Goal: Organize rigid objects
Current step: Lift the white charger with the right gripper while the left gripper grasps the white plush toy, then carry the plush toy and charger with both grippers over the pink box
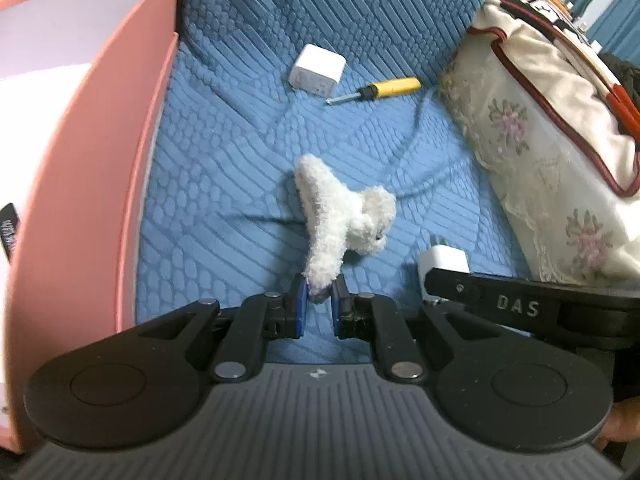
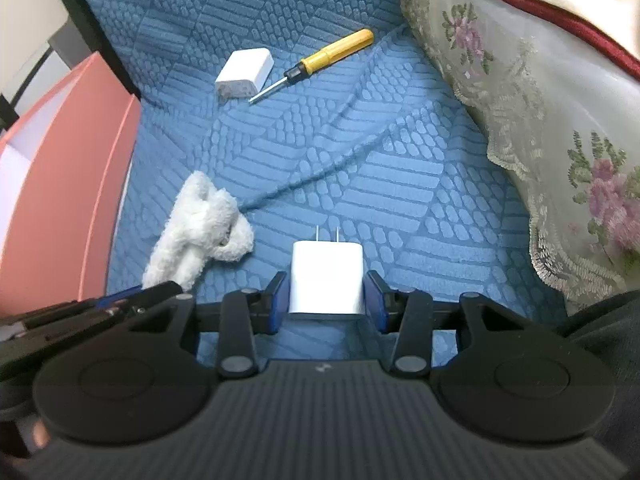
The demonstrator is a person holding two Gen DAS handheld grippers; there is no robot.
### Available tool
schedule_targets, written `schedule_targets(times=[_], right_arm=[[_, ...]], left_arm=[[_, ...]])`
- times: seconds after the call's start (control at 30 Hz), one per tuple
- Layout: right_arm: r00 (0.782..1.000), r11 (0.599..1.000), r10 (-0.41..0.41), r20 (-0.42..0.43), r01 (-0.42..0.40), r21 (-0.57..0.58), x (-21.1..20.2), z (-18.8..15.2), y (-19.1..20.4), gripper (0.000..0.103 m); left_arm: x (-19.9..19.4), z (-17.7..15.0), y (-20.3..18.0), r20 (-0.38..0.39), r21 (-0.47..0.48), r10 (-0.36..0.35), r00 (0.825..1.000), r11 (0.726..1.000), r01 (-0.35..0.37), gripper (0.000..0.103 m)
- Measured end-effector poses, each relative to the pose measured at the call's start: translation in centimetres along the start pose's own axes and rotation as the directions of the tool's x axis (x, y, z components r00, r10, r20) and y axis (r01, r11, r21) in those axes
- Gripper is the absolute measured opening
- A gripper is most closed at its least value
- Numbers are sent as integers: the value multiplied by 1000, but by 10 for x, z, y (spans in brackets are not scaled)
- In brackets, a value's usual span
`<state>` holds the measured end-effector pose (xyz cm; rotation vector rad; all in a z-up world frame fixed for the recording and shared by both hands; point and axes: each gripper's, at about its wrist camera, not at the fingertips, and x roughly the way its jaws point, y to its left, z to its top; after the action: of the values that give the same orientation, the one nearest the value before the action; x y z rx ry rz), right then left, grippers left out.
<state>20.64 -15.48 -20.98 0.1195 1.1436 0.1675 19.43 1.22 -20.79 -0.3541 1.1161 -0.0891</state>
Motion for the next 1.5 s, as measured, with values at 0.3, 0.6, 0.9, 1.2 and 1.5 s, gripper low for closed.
schedule_targets(times=[0.3, 0.6, 0.9, 1.2, 1.5], right_arm=[[1000, 996, 24, 5, -24, 82, 6, -1, -7, 47], [998, 993, 49, -28, -46, 105, 14, 1, -13, 46], [999, 996, -12, 33, 9, 87, 10, 3, -11, 46], [998, 988, -36, 47, 29, 151, 13, 15, -23, 46], [999, 985, -23, 23, 18, 173, 18, 16, -26, 46]], left_arm=[[3, 3, -4, 7, 7, -20, 1000, 1000, 20, 49], [1, 18, 3, 72, -41, -15, 997, 999, 18, 57], [12, 23, -1, 72, -21, -33, 997, 999, 34, 57], [22, 21, -10, 46, 36, -53, 998, 998, 51, 57], [36, 20, -23, 83, 114, -19, 996, 993, 9, 57]])
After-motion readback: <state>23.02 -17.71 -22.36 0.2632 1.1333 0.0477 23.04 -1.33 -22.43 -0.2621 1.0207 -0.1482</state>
